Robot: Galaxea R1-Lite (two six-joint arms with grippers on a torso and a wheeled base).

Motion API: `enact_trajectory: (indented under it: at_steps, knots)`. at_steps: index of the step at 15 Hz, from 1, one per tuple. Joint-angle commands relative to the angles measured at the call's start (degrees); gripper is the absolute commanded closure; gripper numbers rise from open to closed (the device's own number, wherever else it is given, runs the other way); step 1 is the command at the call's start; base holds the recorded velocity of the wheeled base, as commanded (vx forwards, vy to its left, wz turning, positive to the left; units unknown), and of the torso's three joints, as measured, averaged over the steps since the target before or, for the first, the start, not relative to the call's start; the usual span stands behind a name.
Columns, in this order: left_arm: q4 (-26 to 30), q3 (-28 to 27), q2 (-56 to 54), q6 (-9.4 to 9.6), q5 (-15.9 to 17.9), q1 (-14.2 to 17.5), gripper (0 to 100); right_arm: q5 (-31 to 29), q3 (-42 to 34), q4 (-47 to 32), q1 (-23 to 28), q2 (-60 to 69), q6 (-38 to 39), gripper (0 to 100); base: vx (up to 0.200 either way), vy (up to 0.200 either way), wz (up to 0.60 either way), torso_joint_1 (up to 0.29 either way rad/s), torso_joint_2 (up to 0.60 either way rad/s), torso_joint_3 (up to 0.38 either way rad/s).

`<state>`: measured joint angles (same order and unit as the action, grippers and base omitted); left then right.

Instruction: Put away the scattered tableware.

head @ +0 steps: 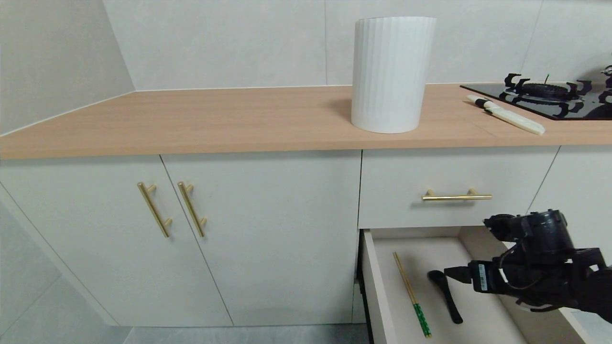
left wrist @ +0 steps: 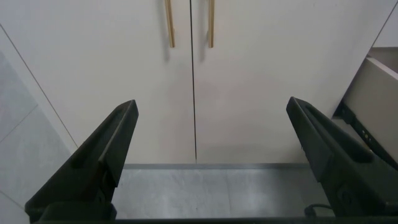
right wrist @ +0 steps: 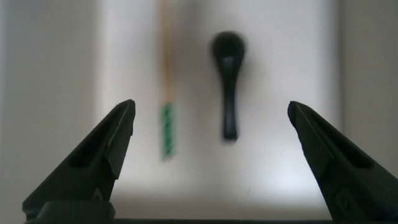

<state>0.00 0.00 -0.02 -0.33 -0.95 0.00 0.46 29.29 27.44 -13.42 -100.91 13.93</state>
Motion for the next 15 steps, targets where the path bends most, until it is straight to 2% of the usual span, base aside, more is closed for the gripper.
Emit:
enact_trajectory:
  at_steps: [1,2,4,12,15]
  knots:
    - [0.0,0.0,0.02,-0.02,-0.02,0.0,0,5.78,5.16,-16.81,-0.29,17.33,-0.4,0,0.0,0.0,0.0,0.0,0.0,0.0]
    - [0.0,0.0,0.02,-0.02,-0.02,0.0,0,6.48,7.0,-23.31,-0.38,20.05,-2.24,0,0.0,0.0,0.0,0.0,0.0,0.0]
    - [0.0,0.0,0.02,0.07,-0.02,0.0,0,6.66,7.88,-29.55,-0.46,22.87,-6.64,0,0.0,0.0,0.0,0.0,0.0,0.0]
    - [0.0,0.0,0.02,0.07,-0.02,0.0,0,6.13,7.53,-32.45,-4.6,24.98,-7.69,0,0.0,0.0,0.0,0.0,0.0,0.0]
    - [0.0,0.0,0.02,0.07,-0.02,0.0,0,6.13,7.27,-33.07,-5.47,25.5,-7.78,0,-0.2,0.0,0.0,0.006,0.01,0.001]
